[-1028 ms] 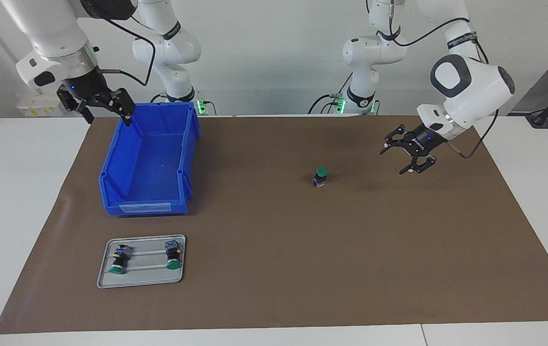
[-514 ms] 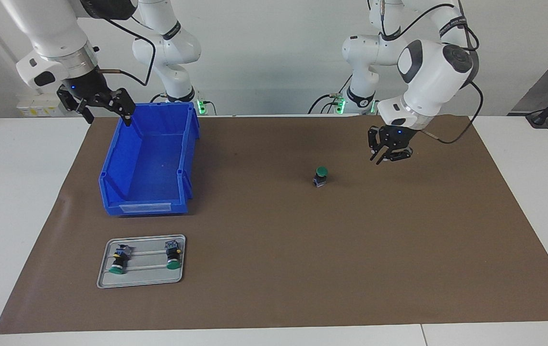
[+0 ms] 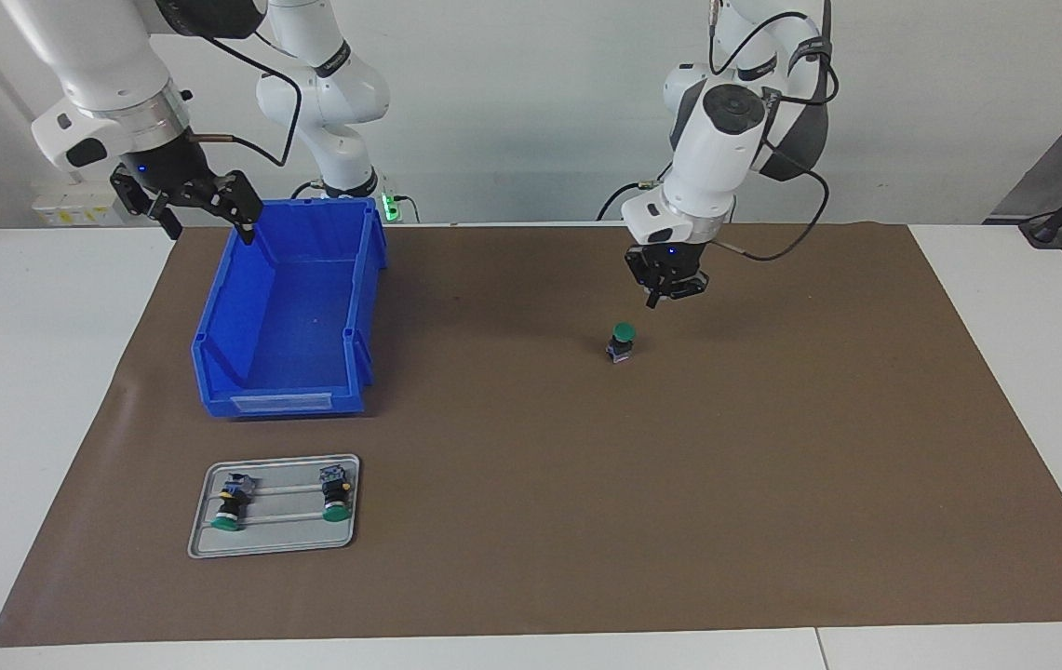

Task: Place and press button with both arms
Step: 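Press down on the green button cap with the left gripper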

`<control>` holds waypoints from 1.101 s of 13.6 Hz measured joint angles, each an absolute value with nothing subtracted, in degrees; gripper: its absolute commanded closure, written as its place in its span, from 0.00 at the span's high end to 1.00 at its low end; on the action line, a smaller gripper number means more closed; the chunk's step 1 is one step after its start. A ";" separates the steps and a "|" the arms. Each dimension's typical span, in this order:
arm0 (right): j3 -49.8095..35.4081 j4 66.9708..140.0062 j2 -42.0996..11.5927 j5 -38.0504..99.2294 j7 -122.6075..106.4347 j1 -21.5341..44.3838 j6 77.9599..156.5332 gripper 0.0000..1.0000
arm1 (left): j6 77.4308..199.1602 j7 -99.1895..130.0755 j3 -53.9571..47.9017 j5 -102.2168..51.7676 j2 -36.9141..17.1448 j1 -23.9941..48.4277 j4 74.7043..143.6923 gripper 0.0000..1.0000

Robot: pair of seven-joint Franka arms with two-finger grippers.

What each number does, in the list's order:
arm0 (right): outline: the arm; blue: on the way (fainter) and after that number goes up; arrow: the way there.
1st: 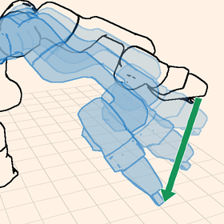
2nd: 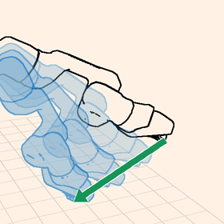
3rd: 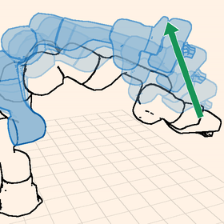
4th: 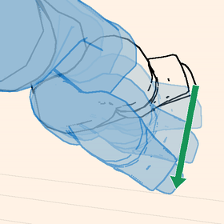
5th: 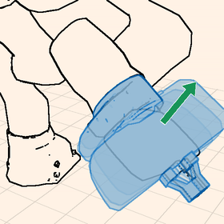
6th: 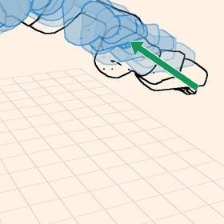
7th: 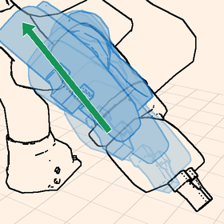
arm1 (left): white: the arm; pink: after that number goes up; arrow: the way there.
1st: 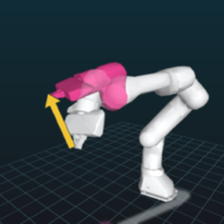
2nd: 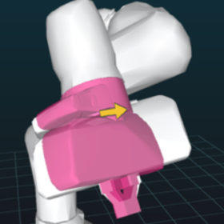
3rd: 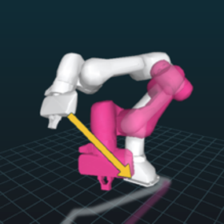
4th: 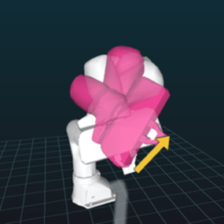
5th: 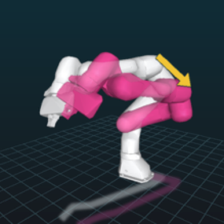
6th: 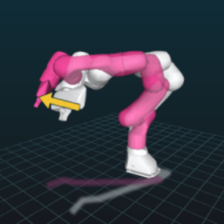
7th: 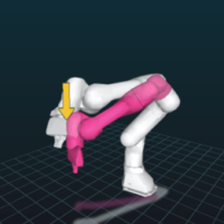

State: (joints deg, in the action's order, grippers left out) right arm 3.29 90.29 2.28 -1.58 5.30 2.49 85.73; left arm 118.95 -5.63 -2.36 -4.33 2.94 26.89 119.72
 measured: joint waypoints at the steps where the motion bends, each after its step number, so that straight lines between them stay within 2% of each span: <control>1: 3.29 90.29 2.28 -1.58 5.30 2.49 85.73 1.00 | 121.32 -4.03 -2.36 -4.26 2.30 28.15 121.33 0.00; 6: 3.29 90.29 2.28 -1.58 5.30 2.51 85.73 1.00 | 129.40 -2.76 -2.13 -4.21 1.17 29.20 127.22 0.00; 15: 3.29 90.29 2.28 -1.58 5.30 2.52 85.73 1.00 | 132.97 -2.76 -2.04 -4.14 -0.14 29.22 129.46 0.00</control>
State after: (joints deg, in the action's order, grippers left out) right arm 3.29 90.29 2.28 -1.58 5.30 2.52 85.73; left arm 132.97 -2.76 -2.04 -4.14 -0.14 29.22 129.46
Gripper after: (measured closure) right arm 0.000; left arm 0.991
